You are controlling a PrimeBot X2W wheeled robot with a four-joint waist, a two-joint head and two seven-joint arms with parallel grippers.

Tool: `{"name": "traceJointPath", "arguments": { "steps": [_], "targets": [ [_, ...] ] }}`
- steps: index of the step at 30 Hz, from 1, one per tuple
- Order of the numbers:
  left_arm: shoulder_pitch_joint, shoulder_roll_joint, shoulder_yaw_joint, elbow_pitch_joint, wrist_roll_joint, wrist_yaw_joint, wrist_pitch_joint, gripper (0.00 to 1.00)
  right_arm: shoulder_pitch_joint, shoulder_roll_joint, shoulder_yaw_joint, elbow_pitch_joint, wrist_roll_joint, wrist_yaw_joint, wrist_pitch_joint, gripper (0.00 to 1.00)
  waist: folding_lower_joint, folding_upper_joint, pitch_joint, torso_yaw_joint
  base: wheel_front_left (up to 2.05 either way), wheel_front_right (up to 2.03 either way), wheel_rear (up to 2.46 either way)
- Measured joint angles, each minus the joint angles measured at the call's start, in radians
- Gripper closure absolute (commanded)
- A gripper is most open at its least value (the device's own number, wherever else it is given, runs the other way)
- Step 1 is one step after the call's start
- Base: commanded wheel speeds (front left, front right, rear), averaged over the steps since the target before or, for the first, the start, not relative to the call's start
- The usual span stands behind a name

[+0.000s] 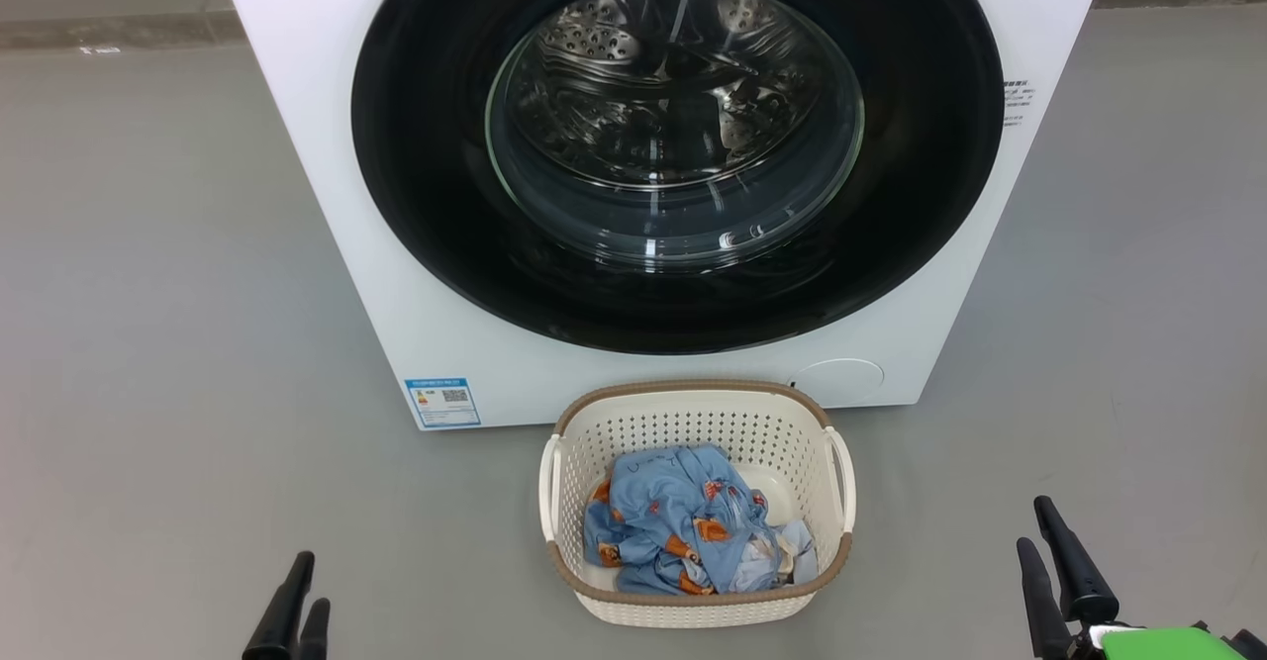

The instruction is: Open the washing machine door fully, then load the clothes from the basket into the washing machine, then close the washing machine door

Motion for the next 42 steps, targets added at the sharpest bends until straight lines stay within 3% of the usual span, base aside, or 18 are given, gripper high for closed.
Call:
{"name": "traceJointPath", "arguments": {
  "steps": [8, 24, 42],
  "targets": [
    [0.001, 0.0, -0.004, -0.011, 0.015, 0.0, -0.024, 0.0, 0.0, 0.0, 0.009, -0.02, -0.026, 0.0, -0.025, 0.0, 0.0, 0.0, 0.002, 0.0, 0.0, 0.0, 0.0],
    [0.004, 0.002, 0.002, -0.027, 0.169, 0.0, -0.069, 0.0, 0.001, -0.001, 0.017, -0.066, -0.217, 0.0, -0.07, 0.0, -0.0002, 0.0, 0.004, 0.0, 0.0, 0.0, 0.0],
    [0.023, 0.007, 0.012, -0.061, 0.412, -0.001, -0.122, 0.0, 0.012, -0.002, 0.052, -0.098, -0.541, 0.0, -0.122, 0.0, -0.0001, 0.0, 0.006, -0.001, 0.0, 0.0, 0.0]
  ]
}}
